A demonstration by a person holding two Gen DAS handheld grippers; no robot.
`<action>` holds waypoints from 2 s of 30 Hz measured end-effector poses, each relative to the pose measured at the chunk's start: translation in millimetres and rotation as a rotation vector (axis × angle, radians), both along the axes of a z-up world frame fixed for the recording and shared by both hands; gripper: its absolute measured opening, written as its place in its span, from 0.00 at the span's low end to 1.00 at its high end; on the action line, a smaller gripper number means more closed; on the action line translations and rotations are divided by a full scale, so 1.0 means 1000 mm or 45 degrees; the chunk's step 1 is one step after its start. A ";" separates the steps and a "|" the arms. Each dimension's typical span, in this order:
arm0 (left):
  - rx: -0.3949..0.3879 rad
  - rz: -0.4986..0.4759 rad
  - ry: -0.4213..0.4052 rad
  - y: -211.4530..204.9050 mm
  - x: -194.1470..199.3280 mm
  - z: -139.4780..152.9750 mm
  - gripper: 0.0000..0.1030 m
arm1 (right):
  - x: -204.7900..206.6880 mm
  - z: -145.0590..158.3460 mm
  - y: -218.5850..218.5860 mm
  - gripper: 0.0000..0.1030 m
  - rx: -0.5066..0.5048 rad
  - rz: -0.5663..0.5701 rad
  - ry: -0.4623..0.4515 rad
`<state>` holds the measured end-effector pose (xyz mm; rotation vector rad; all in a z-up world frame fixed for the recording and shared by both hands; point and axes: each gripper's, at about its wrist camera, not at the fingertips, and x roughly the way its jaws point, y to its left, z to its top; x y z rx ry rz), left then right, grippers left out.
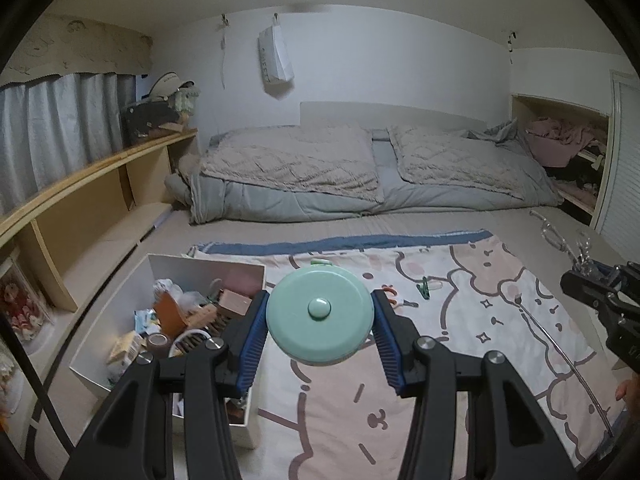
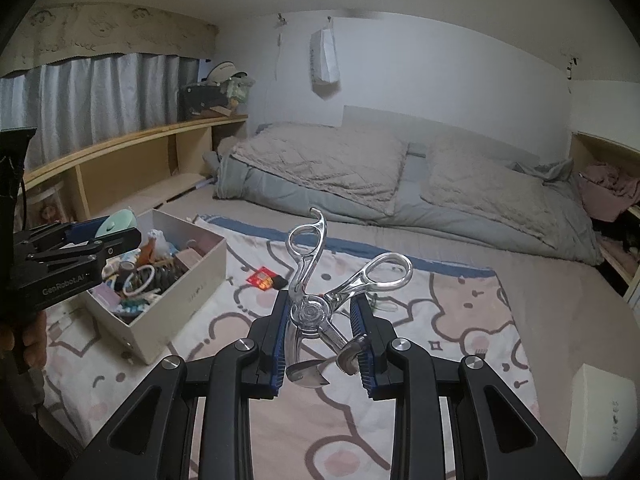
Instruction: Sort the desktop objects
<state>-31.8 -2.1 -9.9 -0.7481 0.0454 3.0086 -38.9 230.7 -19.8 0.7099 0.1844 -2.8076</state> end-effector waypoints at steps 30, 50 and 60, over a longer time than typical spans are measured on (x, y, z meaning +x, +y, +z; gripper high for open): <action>0.015 0.204 0.089 -0.076 -0.036 0.033 0.48 | -0.066 0.025 -0.092 0.29 -0.047 0.105 0.027; 0.042 0.453 0.076 -0.157 -0.072 0.013 0.48 | -0.117 0.008 -0.148 0.29 -0.101 0.167 0.021; 0.033 0.531 0.033 -0.194 -0.090 -0.005 0.48 | -0.129 -0.009 -0.164 0.29 -0.095 0.218 -0.044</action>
